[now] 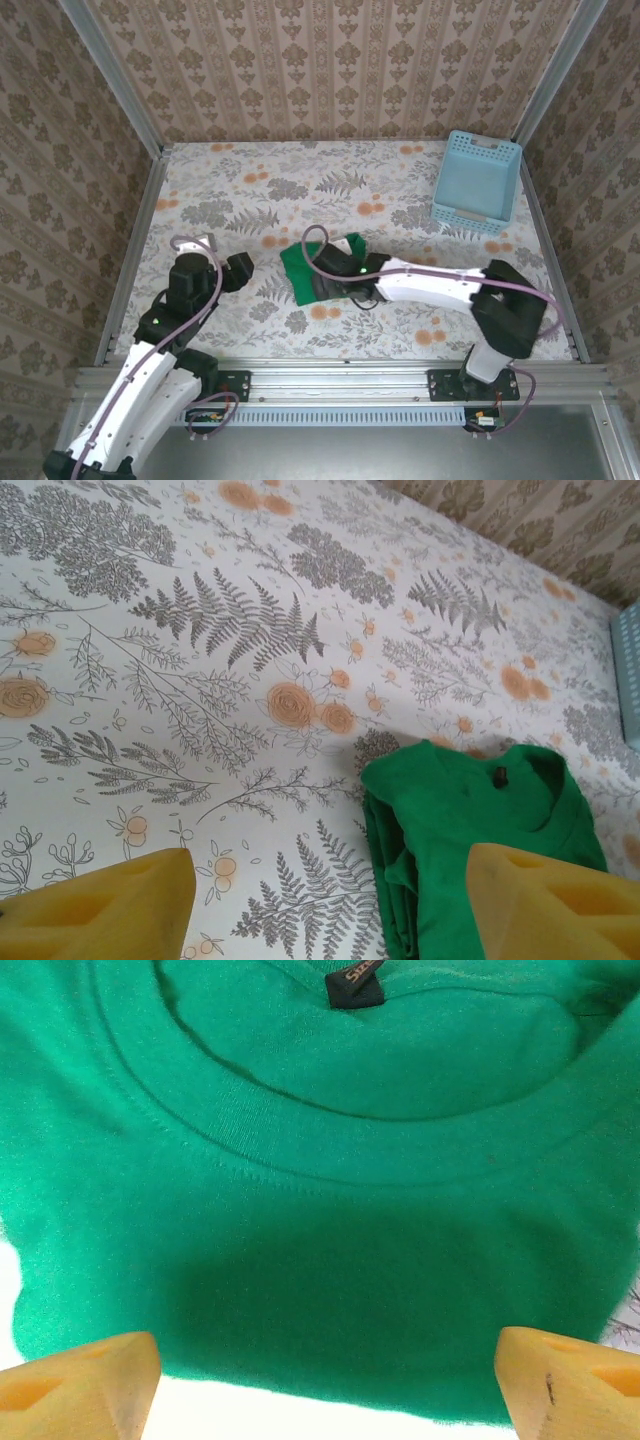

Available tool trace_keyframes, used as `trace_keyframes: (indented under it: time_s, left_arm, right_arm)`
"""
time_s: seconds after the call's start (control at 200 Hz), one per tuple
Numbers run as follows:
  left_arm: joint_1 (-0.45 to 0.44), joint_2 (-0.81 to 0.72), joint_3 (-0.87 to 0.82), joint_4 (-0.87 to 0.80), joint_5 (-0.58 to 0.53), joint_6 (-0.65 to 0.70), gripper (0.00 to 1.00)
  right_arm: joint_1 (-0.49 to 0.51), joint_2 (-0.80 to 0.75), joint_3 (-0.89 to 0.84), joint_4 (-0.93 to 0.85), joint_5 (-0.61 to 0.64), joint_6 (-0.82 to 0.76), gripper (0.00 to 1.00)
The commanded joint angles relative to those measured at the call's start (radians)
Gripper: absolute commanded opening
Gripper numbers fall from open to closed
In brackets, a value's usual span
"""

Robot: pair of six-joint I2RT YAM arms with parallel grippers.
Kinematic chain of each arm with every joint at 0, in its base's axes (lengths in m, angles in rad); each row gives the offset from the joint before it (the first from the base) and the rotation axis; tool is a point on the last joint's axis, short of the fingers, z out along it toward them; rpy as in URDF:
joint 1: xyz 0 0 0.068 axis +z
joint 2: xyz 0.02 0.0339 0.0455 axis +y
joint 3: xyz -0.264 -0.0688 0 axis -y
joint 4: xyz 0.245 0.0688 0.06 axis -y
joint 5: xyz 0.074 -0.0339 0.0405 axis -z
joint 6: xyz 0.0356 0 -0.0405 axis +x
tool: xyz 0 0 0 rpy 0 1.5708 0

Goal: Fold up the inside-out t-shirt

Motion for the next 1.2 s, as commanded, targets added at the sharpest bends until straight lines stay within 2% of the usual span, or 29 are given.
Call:
trace_keyframes:
  time_s: [0.0,0.15,0.34,0.62,0.95,1.09,1.195]
  left_arm:
    - [0.012,-0.026,0.025,-0.068,-0.016,0.055,0.78]
    - [0.019,-0.054,-0.006,-0.082,0.005,0.046,0.85]
    - [0.028,-0.081,-0.047,-0.079,0.014,0.037,0.91]
    - [0.050,-0.075,-0.074,-0.044,0.037,0.051,0.96]
    - [0.075,-0.056,-0.095,-0.010,0.044,0.071,0.99]
    - [0.084,-0.017,-0.088,0.006,0.034,0.060,0.99]
    - [0.088,0.004,-0.089,0.036,0.044,0.050,0.99]
  right_arm:
    - [-0.016,0.120,0.126,-0.142,0.071,0.025,0.91]
    - [-0.100,0.249,0.251,-0.190,0.051,0.021,0.91]
    - [-0.260,0.379,0.405,-0.173,-0.048,-0.068,0.90]
    - [-0.427,0.665,0.885,-0.280,-0.121,-0.296,0.89]
    - [-0.526,0.967,1.420,-0.432,-0.163,-0.365,0.89]
    - [-0.549,1.050,1.569,-0.463,-0.157,-0.349,0.87]
    - [-0.566,1.064,1.591,-0.442,-0.161,-0.326,0.86]
